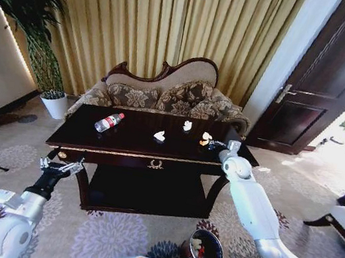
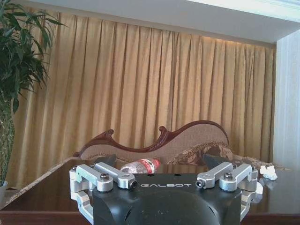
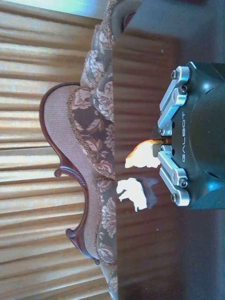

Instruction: Move to the front of the table and place the trash on the table into the trash bin.

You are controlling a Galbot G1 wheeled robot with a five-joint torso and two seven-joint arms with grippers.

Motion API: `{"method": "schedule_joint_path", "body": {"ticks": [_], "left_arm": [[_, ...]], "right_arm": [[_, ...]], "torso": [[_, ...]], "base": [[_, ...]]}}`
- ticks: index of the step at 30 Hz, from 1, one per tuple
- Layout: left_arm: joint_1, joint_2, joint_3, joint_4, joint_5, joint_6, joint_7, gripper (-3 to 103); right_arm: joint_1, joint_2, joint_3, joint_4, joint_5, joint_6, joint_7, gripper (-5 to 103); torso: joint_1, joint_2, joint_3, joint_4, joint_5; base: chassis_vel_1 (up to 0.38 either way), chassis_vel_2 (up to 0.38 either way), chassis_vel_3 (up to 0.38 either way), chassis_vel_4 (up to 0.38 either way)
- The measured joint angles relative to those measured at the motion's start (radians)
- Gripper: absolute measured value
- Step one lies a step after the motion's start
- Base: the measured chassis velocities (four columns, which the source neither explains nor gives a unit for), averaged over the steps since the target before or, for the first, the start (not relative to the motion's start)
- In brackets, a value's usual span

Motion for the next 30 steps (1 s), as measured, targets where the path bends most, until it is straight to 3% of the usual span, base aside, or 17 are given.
{"method": "schedule_joint_path", "body": {"ticks": [13,16,21,26,30], "left_arm": [[0.008,0.001,-0.001,0.0,0.0,-0.003,-0.001,100],[0.015,0.0,0.002,0.0,0.002,-0.004,0.0,100],[0.017,0.0,0.004,0.003,0.003,-0.005,0.003,100],[0.007,0.007,0.004,0.024,0.002,-0.013,0.007,100],[0.001,0.002,0.007,0.043,0.001,-0.026,0.011,100]], "right_arm": [[-0.178,-0.051,0.192,0.158,0.03,0.019,-0.035,4],[-0.279,-0.062,0.29,0.213,0.043,0.083,-0.051,4],[-0.345,-0.065,0.337,0.238,0.047,0.102,-0.052,4],[-0.472,-0.066,0.402,0.266,0.052,0.17,-0.052,4],[-0.516,-0.029,0.411,0.276,0.068,0.303,-0.046,4]], "torso": [[0.0,0.0,0.0,-0.0002,0.0001],[0.0,0.0,0.0,-0.0001,0.0],[0.0,0.0,0.0,-0.0002,0.0],[0.0,0.0,0.0,-0.0005,-0.0001],[0.0,0.0,0.0,0.0001,0.0001]], "base": [[0.0,0.0,0.0,0.0],[0.0,0.0,0.0,0.0],[0.0,0.0,0.0,0.0],[0.0,0.0,0.0,0.0],[0.0,0.0,0.0,0.0]]}}
